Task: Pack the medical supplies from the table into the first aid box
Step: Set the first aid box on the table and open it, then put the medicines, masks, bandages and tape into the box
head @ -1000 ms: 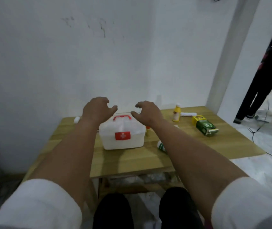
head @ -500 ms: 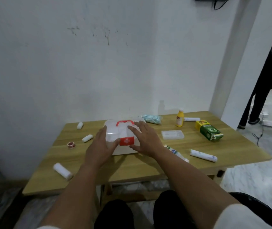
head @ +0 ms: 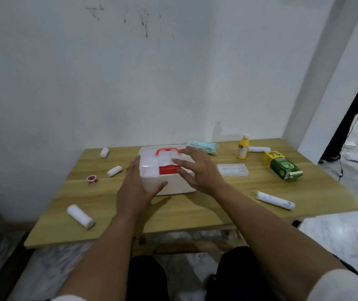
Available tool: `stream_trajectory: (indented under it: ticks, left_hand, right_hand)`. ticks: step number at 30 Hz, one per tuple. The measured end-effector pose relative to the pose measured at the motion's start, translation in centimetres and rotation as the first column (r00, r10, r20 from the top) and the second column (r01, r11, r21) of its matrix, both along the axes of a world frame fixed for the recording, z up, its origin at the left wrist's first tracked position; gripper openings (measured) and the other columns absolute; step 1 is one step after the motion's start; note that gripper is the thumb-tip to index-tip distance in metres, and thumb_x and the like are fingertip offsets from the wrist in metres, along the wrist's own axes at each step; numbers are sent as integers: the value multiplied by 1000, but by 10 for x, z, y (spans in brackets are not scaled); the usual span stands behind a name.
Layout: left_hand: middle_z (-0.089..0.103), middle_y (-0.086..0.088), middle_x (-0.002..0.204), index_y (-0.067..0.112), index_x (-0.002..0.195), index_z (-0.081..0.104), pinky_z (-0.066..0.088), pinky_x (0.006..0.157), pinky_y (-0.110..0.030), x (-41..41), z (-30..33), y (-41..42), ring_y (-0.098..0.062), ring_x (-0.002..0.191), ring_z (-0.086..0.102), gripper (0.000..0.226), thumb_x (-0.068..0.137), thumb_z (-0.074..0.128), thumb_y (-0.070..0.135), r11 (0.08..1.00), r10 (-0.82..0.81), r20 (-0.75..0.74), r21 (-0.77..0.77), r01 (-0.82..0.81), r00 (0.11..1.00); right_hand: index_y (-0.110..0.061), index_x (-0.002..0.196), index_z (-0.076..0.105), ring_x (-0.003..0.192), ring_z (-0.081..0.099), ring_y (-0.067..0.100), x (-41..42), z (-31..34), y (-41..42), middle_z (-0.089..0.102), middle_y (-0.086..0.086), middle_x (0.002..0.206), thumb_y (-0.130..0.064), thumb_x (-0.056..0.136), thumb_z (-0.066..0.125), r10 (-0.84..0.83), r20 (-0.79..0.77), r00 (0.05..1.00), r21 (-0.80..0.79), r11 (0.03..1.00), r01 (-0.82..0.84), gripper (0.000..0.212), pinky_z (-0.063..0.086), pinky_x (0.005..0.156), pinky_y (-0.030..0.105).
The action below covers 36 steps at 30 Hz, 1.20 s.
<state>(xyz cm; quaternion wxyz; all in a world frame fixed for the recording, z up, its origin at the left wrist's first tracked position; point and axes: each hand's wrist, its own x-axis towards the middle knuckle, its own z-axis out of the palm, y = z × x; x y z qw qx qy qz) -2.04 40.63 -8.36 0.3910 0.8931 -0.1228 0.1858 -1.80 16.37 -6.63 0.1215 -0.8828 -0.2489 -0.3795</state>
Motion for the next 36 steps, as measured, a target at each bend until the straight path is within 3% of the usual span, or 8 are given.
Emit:
stream_trajectory:
  ticks: [7,11,16,19,22,25,28,36]
  left_hand:
    - [43,0,160,31,162,20,54,102,-50,13,0,-4,-26,141,47,115,72,71,82,993,86,-15,-77,-87,996]
    - [42,0,162,30,164,20,52,103,-48,22,2,-3,-24,142,46,117,72,72,81,992,91,-36,-80,-94,995]
    - [39,7,164,32,162,25,47,103,-40,23,-4,-8,-22,148,40,104,78,72,72,994,56,-77,-84,-62,995]
    - [46,8,158,35,159,31,53,102,-45,21,-7,-10,-21,142,47,102,73,66,79,992,54,-75,-108,-62,996]
    - [48,8,158,35,158,32,54,104,-50,23,-8,-9,-21,142,48,106,69,64,83,991,60,-92,-113,-70,994]
    - [48,7,158,33,158,34,52,107,-52,24,-9,-8,-20,144,46,108,68,67,84,988,50,-110,-140,-65,993]
    - [48,6,158,31,158,36,51,109,-52,25,-9,-8,-20,145,45,113,65,68,86,985,50,-132,-158,-70,990]
    - [54,6,153,30,155,42,53,105,-50,25,-7,-6,-20,142,49,109,66,69,85,983,46,-128,-172,-68,991]
  right_hand:
    - [-22,125,75,123,60,20,10,31,-1,66,4,131,-30,99,65,139,-166,976,243,965,-96,29,50,102,41]
    - [-10,116,77,104,68,17,29,71,3,73,4,111,-24,98,67,191,-248,950,421,904,-72,25,54,94,35]
    - [-20,99,80,95,68,15,67,110,6,76,-4,94,-53,101,54,-22,-383,923,452,867,208,42,54,88,40]
    - [-21,73,68,72,62,12,86,119,6,64,-9,69,-74,92,50,-101,-459,882,526,770,362,60,46,65,32]
    - [-19,100,70,96,63,15,103,111,3,70,-7,98,-80,89,48,-95,-521,848,598,668,443,65,44,80,30]
    - [-13,137,56,120,62,24,113,92,-1,61,4,137,-85,82,50,8,-626,780,652,555,517,90,52,101,42]
    - [-7,139,49,114,65,28,119,75,-6,56,7,135,-86,80,53,121,-735,667,615,535,579,99,57,89,40]
    - [-4,134,53,82,62,29,102,58,-11,63,13,112,-83,82,54,48,-909,413,354,610,709,95,49,65,39]
